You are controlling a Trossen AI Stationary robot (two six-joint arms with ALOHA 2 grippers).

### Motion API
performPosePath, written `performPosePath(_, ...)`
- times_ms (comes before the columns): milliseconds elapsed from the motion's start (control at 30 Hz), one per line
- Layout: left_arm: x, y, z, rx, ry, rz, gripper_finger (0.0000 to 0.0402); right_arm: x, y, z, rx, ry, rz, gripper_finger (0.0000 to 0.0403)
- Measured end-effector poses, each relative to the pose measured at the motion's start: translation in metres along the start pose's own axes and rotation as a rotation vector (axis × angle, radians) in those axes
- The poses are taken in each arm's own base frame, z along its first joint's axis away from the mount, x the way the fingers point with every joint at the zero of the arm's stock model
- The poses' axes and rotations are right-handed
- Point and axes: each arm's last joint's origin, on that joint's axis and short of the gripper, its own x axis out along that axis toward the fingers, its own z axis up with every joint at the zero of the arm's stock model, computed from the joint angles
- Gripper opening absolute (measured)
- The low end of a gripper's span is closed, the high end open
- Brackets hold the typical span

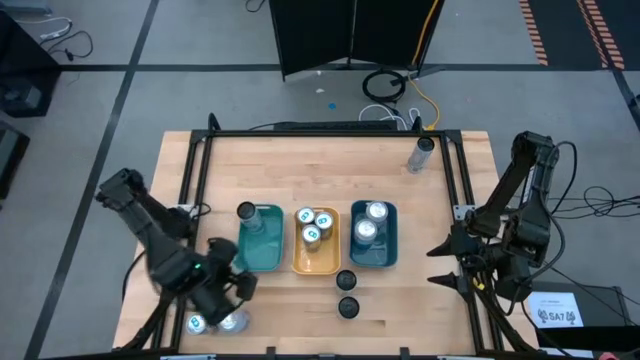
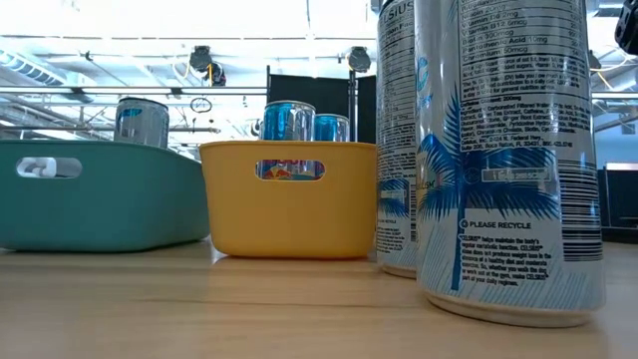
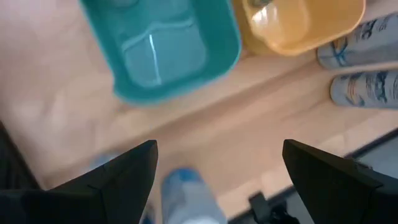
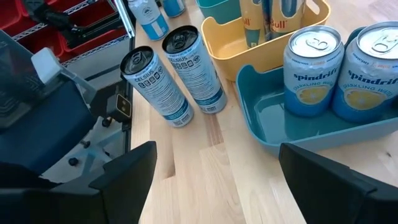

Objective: Sort soda cans
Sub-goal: Put the lower left blue can into the yellow bin

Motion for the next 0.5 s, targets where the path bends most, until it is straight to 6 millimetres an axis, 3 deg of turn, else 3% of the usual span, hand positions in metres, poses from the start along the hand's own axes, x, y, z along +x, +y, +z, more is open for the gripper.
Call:
performPosePath(167,-0.008,0.009,-0.023,-0.091,0.045,-0.027,0.0354,0.000,0.000,0.000,-0.007,-0.003,-0.001,0.0332)
performPosePath(500,-0.015,0.019,-0.047,-0.051,0.178,-0.025,0.0354,0.000,0.000,0.000,-0.004,-0.003,-0.001,0.0332)
